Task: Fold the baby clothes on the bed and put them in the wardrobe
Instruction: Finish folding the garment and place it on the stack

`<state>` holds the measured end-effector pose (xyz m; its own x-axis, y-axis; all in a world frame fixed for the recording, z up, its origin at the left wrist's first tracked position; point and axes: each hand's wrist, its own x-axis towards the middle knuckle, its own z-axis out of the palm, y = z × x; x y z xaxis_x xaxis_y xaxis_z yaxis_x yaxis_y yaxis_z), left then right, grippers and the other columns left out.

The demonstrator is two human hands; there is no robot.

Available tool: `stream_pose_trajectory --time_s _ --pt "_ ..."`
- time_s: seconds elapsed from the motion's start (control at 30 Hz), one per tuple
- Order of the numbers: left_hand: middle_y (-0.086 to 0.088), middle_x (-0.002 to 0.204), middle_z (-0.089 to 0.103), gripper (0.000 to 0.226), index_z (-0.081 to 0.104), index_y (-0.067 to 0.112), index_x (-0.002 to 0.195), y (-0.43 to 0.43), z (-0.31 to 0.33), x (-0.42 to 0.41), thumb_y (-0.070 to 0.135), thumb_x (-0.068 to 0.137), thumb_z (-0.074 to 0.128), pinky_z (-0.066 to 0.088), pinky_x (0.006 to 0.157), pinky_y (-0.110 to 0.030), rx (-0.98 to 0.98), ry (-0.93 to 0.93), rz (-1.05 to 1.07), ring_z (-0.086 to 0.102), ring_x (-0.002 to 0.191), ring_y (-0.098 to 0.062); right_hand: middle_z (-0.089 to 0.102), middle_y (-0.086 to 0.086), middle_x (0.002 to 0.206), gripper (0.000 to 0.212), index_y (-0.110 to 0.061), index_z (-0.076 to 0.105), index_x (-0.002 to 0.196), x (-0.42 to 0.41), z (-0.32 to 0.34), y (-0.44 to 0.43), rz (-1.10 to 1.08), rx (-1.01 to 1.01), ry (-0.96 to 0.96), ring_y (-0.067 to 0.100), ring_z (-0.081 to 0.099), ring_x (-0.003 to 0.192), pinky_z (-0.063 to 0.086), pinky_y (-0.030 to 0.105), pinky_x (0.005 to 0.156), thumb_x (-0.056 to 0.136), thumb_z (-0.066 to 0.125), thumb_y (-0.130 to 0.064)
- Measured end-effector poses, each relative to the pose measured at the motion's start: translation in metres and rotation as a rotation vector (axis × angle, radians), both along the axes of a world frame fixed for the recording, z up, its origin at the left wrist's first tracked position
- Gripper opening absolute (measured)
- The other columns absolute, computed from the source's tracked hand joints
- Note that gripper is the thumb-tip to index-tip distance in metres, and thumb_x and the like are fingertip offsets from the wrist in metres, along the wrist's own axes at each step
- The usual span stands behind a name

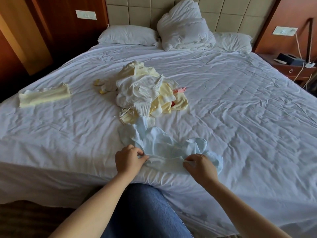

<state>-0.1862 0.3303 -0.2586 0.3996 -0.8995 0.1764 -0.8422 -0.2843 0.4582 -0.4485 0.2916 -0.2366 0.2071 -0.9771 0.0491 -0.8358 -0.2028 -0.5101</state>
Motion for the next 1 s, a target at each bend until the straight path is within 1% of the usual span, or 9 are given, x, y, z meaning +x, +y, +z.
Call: stream_pose_trajectory --time_s 0.23,0.33,0.47,0.53,0.67,0.73,0.8,0.9,1.0 --pt "0.007 0.082 0.065 0.010 0.075 0.033 0.075 -0.003 0.003 -0.011 0.043 0.074 0.077 0.030 0.075 -0.033 0.018 -0.133 0.000 0.061 0.083 -0.019 0.069 -0.010 0.092 0.014 -0.031 0.075 0.091 0.001 -0.002 -0.001 0.007 0.032 0.001 0.010 0.059 0.093 0.051 0.033 0.070 0.085 0.063 -0.035" --pt "0.005 0.079 0.065 0.008 0.074 0.031 0.071 -0.004 0.004 -0.013 0.037 0.074 0.078 0.028 0.073 -0.032 0.013 -0.124 -0.013 0.061 0.081 -0.021 0.070 -0.009 0.090 0.015 -0.031 0.075 0.090 0.002 -0.002 -0.001 0.002 0.049 -0.006 0.011 0.060 0.091 0.052 0.034 0.071 0.085 0.062 -0.036" --pt "0.010 0.087 0.068 0.008 0.072 0.033 0.080 0.000 0.012 -0.006 0.040 0.078 0.074 0.036 0.078 -0.033 0.017 -0.034 -0.040 0.062 0.087 -0.015 0.070 -0.008 0.086 0.016 -0.029 0.073 0.090 0.001 0.007 -0.002 0.028 0.100 0.046 0.013 0.063 0.085 0.051 0.032 0.069 0.087 0.060 -0.038" --pt "0.013 0.087 0.069 0.007 0.070 0.031 0.083 -0.001 0.028 -0.001 0.037 0.081 0.073 0.044 0.074 -0.029 -0.025 0.059 -0.116 0.063 0.083 -0.011 0.070 -0.007 0.086 0.017 -0.027 0.073 0.090 0.001 0.019 -0.005 0.037 0.104 0.079 0.015 0.064 0.084 0.051 0.031 0.069 0.089 0.059 -0.038" --pt "0.014 0.090 0.064 0.006 0.057 0.028 0.091 -0.016 0.070 0.005 0.032 0.093 0.060 0.049 0.072 -0.030 0.075 0.182 -0.205 0.064 0.081 -0.011 0.071 -0.005 0.088 0.020 -0.025 0.074 0.086 0.002 0.050 -0.017 0.024 0.039 0.130 0.016 0.064 0.089 0.052 0.031 0.071 0.088 0.059 -0.038" --pt "0.008 0.086 0.064 0.011 0.048 0.026 0.088 -0.024 0.087 0.007 0.030 0.098 0.052 0.050 0.070 -0.032 0.105 0.224 -0.221 0.069 0.067 -0.013 0.071 -0.007 0.094 0.019 -0.027 0.075 0.090 0.001 0.069 -0.021 0.015 0.004 0.160 0.015 0.063 0.095 0.048 0.028 0.070 0.089 0.059 -0.039" --pt "0.000 0.085 0.061 0.012 0.042 0.020 0.092 -0.029 0.102 0.007 0.028 0.101 0.043 0.050 0.059 -0.033 0.119 0.327 -0.252 0.069 0.053 -0.015 0.071 -0.009 0.096 0.017 -0.029 0.074 0.093 0.000 0.088 -0.024 -0.002 0.015 0.154 0.015 0.064 0.094 0.046 0.026 0.069 0.089 0.060 -0.039" --pt "-0.003 0.093 0.050 0.011 0.035 0.015 0.104 -0.031 0.128 0.002 0.026 0.105 0.034 0.045 0.040 -0.025 0.137 0.508 -0.269 0.069 0.053 -0.021 0.068 -0.004 0.084 0.012 -0.026 0.069 0.083 -0.003 0.113 -0.032 -0.001 0.125 -0.061 0.021 0.069 0.074 0.058 0.039 0.069 0.090 0.061 -0.032" --pt "-0.004 0.094 0.047 0.016 0.032 0.012 0.108 -0.034 0.151 -0.002 0.028 0.105 0.032 0.050 0.043 -0.029 0.116 0.555 -0.295 0.071 0.059 -0.027 0.056 0.002 0.081 0.011 -0.015 0.064 0.083 -0.007 0.134 -0.036 0.006 0.241 -0.438 0.022 0.064 0.071 0.060 0.050 0.071 0.093 0.060 -0.017"
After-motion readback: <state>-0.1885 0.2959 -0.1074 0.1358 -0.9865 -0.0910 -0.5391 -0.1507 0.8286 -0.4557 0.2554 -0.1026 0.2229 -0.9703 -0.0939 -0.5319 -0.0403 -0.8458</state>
